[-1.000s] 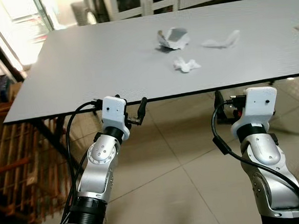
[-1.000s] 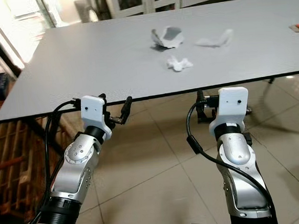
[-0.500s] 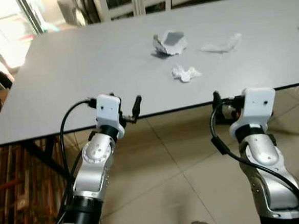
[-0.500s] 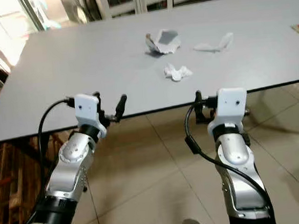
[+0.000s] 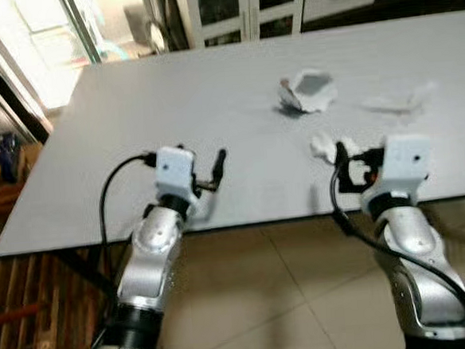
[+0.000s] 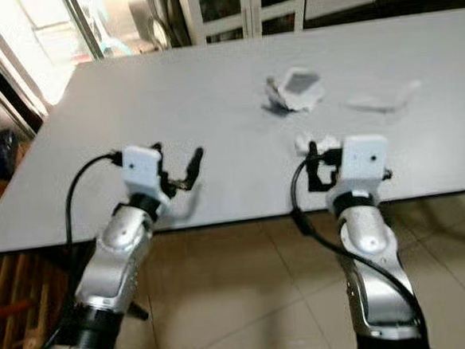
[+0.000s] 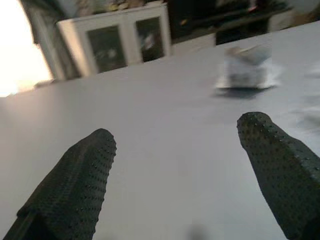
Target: Picking trash to rubbish bin
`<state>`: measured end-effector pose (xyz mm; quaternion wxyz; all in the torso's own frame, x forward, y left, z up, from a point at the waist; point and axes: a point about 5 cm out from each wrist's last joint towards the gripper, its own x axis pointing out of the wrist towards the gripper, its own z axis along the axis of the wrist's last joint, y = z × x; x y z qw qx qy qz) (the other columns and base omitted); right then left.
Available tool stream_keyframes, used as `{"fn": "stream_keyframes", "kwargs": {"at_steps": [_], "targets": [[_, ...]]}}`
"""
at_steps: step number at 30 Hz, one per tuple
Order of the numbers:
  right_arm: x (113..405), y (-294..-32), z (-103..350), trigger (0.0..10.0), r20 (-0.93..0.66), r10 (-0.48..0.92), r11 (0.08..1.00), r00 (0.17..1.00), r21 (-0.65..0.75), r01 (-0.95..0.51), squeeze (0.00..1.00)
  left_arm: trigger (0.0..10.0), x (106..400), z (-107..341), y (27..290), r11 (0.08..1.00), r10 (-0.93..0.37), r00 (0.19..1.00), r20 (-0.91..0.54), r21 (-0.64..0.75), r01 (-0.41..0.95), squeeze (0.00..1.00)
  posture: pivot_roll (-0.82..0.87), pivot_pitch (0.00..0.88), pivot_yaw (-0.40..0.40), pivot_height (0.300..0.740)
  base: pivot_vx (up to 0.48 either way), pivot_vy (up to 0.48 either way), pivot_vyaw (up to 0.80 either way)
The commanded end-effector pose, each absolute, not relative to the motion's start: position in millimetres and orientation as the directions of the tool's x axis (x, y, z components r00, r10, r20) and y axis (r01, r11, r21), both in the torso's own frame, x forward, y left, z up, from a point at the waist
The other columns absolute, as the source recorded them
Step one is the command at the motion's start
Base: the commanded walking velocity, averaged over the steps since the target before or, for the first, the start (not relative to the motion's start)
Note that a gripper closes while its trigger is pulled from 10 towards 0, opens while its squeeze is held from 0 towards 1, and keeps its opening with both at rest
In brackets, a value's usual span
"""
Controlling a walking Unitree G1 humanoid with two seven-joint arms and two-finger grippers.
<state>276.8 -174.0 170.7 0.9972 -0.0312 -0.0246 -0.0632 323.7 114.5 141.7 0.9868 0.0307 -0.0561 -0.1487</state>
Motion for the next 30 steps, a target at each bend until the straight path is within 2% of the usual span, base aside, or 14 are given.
{"fn": "stream_keyframes", "kwargs": {"at_steps": [1,9,30], "targets": [[275.9,-179.6,169.2,10.0,0.032,-0.145,0.988,0.989,-0.054,0.147,0.00,10.0,322.6,143.7,108.5,0.948,-0.315,0.942,0.113,0.081,0.307,0.00,-0.15,0.091,0.088,0.740,0.319,0.000,0.00],[275.1,-182.2,167.4,10.0,0.020,-0.169,0.982,0.985,-0.086,0.170,0.00,10.0,322.0,140.9,109.1,0.948,-0.313,0.945,0.095,0.088,0.305,0.00,-0.15,0.095,0.085,0.740,0.000,0.000,0.00],[271.9,-185.8,164.6,10.0,0.014,-0.204,0.977,0.979,-0.060,0.205,0.00,10.0,321.5,139.1,107.7,0.944,-0.324,0.942,0.082,0.090,0.317,0.00,-0.16,0.103,0.097,0.740,0.000,0.000,-0.04]]}}
